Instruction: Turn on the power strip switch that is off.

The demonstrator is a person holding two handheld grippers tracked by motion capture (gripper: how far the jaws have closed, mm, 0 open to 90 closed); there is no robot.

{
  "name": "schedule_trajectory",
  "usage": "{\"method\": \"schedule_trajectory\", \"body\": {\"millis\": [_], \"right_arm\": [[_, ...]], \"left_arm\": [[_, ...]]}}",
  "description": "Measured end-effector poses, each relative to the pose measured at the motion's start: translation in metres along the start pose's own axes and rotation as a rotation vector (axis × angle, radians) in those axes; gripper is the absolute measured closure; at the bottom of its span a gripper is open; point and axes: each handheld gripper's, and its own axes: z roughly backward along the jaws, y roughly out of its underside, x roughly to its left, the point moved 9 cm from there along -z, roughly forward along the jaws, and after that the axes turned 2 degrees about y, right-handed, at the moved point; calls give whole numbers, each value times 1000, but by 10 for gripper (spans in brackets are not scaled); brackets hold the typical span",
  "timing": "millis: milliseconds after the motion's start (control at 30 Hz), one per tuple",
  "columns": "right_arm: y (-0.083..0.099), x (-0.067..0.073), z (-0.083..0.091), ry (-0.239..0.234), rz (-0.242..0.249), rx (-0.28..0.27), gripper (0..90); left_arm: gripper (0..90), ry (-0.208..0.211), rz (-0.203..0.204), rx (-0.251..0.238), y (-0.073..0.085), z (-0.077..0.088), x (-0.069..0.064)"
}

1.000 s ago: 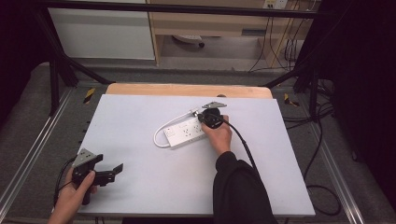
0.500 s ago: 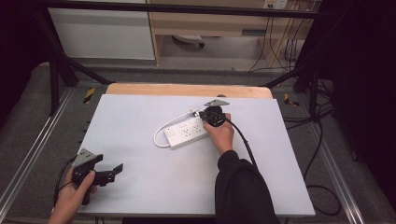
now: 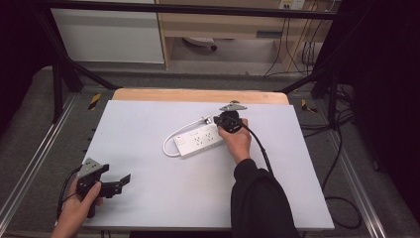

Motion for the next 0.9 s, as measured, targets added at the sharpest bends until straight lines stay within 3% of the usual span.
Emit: {"method": "schedule_trajectory", "body": {"millis": [167,567,900], "right_arm": [[-2,-1,3,-13,-14,-3,864],[-10,-12,18,0,-44,-4,537],[-15,-23,34,9,-74,15,205]], "left_arm": [[67,2,-3,1,0,0,0],[67,3,-11,11,1,-1,-1],[67,2,-8,14,2,-1,-1]]}}
